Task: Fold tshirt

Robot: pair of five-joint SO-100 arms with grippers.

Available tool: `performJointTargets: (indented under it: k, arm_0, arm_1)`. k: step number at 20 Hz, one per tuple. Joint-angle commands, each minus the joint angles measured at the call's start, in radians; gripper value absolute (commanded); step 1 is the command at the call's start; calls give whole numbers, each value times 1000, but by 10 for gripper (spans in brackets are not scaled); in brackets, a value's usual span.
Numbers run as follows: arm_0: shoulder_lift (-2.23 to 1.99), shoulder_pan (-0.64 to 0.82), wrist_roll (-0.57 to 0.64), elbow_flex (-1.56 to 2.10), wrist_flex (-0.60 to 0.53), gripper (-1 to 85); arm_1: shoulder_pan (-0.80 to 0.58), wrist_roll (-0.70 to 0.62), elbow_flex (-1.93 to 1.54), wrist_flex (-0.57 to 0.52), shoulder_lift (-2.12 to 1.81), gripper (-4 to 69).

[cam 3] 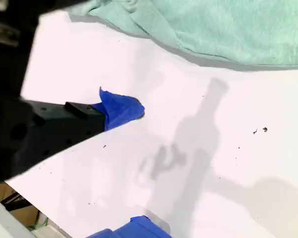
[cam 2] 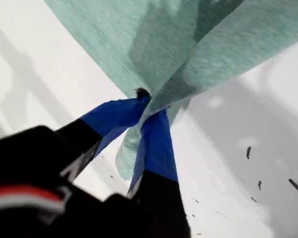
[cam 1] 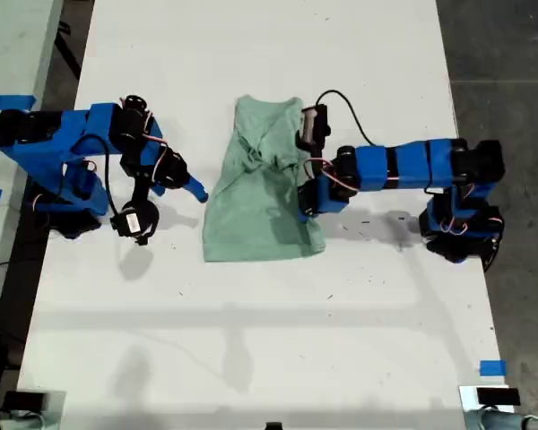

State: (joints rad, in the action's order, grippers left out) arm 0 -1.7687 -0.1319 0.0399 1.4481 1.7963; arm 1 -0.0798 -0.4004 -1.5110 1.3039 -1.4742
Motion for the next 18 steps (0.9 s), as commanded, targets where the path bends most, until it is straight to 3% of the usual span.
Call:
performJointTargets:
  k: [1,6,7,8,9,11,18]
  arm_0:
    - [-46,-25,-14,-5,-12,306]
    - [-46,-32,-17,0,-12,307]
    - [-46,-32,-18,3,-12,307]
    - [-48,-34,-20,8,-12,308]
    - [-48,-34,-20,9,-14,308]
    - [-49,-35,-21,14,-17,308]
    - [-48,-38,-20,23,-34,309]
  arm_1:
    - [11,63,133,-58,100,-12]
    - [-34,100,112,-229,264,-16]
    - [-41,100,94,-267,287,10]
    - [-51,80,91,-298,319,155]
    - [-54,81,101,-290,344,251]
    - [-52,71,123,-247,333,390]
    - [-34,28,380,169,91,338]
